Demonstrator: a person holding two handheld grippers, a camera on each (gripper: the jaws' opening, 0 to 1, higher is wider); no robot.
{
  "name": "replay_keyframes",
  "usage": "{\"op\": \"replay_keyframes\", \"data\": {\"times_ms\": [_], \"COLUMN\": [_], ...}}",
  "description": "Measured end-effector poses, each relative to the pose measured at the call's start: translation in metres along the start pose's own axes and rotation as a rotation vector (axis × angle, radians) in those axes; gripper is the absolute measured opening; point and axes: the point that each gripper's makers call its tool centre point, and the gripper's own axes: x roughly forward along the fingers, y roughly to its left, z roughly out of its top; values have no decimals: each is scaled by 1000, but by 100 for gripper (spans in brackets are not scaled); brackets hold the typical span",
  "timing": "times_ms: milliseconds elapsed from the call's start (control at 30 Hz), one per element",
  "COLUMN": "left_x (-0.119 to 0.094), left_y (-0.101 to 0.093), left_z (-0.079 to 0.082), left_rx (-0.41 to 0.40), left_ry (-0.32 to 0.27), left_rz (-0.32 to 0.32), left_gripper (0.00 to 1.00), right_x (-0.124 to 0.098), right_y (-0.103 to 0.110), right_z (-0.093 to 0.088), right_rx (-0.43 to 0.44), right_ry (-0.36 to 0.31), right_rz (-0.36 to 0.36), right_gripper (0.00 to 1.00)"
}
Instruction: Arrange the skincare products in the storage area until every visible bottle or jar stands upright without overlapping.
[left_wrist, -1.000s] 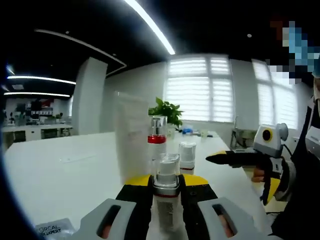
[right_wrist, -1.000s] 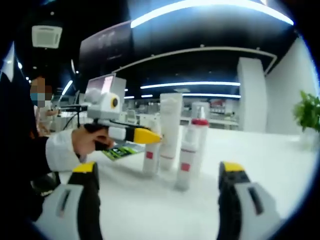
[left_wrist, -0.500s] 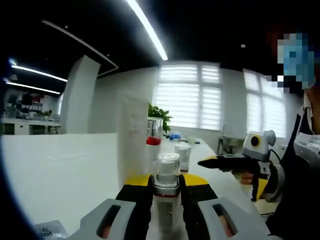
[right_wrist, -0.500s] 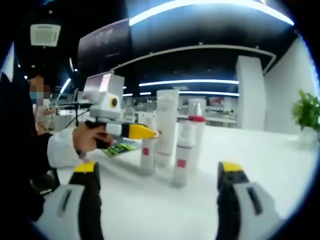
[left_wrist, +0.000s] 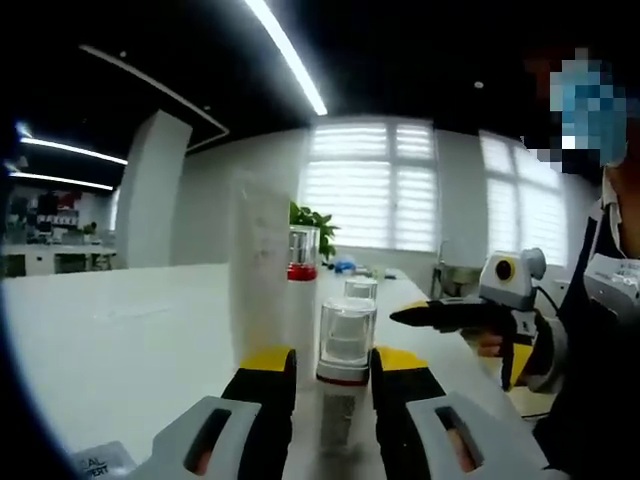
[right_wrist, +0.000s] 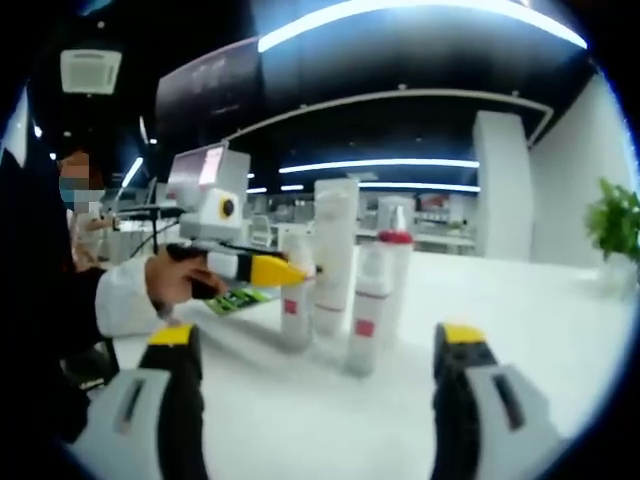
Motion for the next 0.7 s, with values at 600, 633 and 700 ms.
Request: {"op": "replay_keyframes", "data": {"times_ms": [600,633,700], "left_x": [-13,-14,-15], "left_y": [8,8,9], "left_z": [-27,-28,-29], "left_rx": [8,8,5], "left_ry": [113,114,114], "left_rz": [31,32,34], "left_gripper": [34,34,33], "right_x": [3,4,5], "right_y": [-2,-2,-1], "right_z": [-6,-7,-8], "right_rx": [-8,-7,-4], "right_ry": [13,12,14], "right_rz": [12,13,16], "right_gripper": [97,97,97]}}
